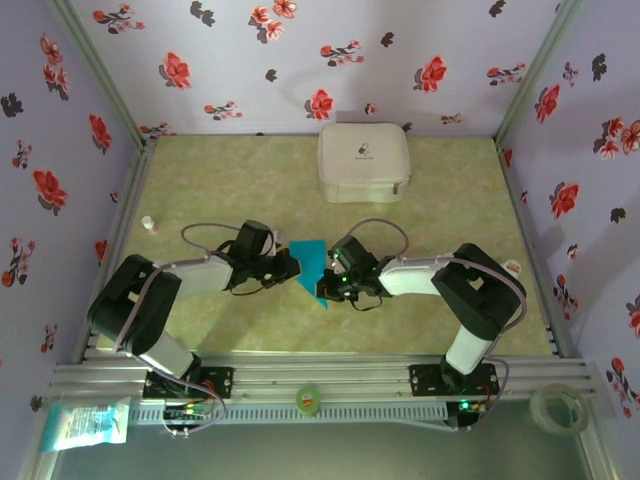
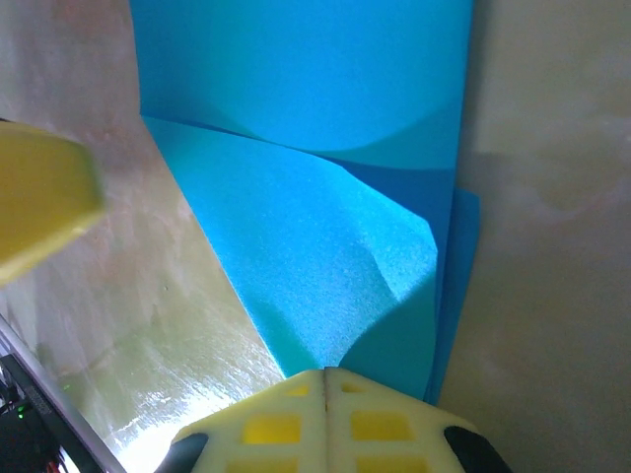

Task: Fold a paper plane with a square sheet of paper (pick it up from the middle)
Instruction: Third fold the triangle at the center of the table.

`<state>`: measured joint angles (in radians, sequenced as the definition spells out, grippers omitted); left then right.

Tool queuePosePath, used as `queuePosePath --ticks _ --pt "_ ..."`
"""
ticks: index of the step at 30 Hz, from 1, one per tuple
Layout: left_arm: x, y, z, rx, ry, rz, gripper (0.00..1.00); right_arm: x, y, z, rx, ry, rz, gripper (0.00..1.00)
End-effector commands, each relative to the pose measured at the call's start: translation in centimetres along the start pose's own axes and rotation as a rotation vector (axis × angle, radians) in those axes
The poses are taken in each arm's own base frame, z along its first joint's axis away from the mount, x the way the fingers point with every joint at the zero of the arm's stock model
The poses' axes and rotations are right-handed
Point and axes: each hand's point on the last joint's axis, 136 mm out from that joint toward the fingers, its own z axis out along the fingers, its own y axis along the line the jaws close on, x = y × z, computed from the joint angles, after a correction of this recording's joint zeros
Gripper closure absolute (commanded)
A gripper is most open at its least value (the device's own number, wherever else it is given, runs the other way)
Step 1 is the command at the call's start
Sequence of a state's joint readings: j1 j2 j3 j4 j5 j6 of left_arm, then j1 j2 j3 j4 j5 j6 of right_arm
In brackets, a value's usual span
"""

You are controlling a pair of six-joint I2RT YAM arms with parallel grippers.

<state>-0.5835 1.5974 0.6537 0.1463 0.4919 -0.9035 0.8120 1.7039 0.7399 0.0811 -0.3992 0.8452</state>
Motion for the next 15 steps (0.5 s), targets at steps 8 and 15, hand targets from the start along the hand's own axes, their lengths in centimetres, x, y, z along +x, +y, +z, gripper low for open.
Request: queuePosePath --ticks 8,15 --pt "1.5 4.2 2.3 -0.135 0.068 -0.05 1.0 -1.0 0.8 -1.0 0.026 -0.008 -0.007 0.94" --pt "1.9 4.7 2.2 -0.142 0.068 -0.057 1.0 -0.9 3.7 -0.2 -0.075 0.039 -0.038 0.95"
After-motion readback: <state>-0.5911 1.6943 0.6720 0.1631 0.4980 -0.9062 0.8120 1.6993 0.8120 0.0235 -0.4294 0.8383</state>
